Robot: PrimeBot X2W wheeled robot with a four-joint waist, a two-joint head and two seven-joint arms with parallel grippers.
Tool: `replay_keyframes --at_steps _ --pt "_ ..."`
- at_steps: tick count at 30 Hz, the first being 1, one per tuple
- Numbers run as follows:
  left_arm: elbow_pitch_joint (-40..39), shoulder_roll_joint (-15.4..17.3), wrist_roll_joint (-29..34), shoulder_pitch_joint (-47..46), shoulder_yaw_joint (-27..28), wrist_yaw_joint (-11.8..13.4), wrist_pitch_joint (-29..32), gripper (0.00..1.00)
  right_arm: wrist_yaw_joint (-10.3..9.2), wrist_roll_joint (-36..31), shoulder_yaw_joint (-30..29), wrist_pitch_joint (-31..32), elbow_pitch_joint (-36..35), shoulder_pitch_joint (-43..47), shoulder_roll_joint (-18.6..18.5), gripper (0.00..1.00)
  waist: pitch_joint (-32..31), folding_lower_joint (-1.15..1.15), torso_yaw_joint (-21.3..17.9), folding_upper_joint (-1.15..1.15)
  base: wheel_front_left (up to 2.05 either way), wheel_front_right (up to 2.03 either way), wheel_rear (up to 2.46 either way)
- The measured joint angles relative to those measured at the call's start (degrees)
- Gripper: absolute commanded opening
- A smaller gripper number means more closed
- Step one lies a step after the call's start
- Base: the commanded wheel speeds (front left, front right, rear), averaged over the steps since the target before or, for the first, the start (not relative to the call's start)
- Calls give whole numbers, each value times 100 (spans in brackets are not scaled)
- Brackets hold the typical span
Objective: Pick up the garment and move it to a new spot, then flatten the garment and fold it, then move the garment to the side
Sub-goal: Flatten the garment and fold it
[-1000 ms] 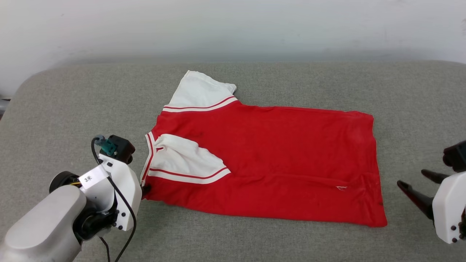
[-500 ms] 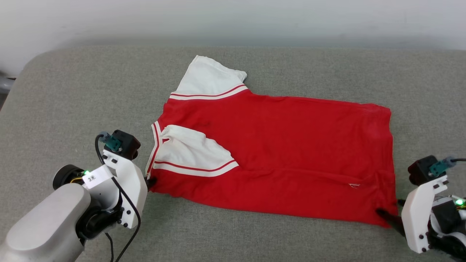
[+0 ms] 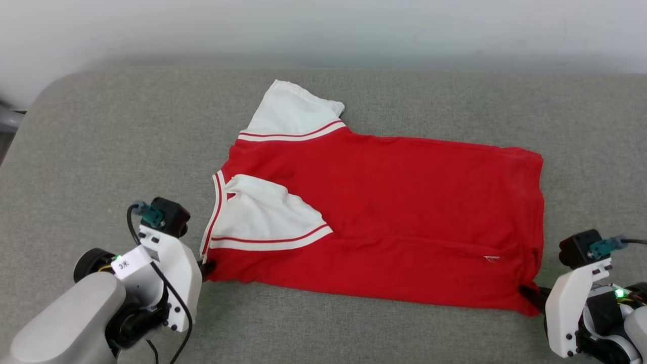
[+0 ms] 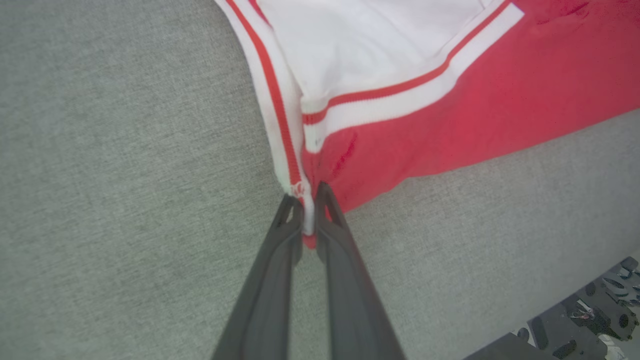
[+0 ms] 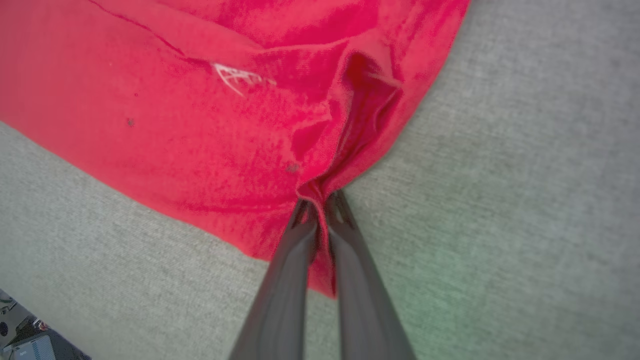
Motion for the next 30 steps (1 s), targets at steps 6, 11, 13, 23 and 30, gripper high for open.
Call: replay_keyframes --at_steps 6,11,13,23,30 --pt "-127 123 -99 300 49 83 -145 0 5 163 24 -401 -229 134 -170 0 -299 0 -43 0 0 0 0" --pt "-423 308 -151 641 51 230 -178 0 5 263 -87 -483 -619 448 -380 0 -536 0 -67 0 0 0 0" --pt "-558 372 -201 783 53 304 -196 0 5 301 -168 -481 -784 609 -471 0 -602 0 -72 0 0 0 0" --pt "-876 506 -403 1296 67 590 -278 0 7 339 -659 -207 -1334 1226 -698 0 -572 0 -107 0 0 0 0" --pt "-528 380 -466 1362 20 595 -272 0 8 176 -723 -25 -1102 1326 -435 0 -323 0 -139 0 0 0 0"
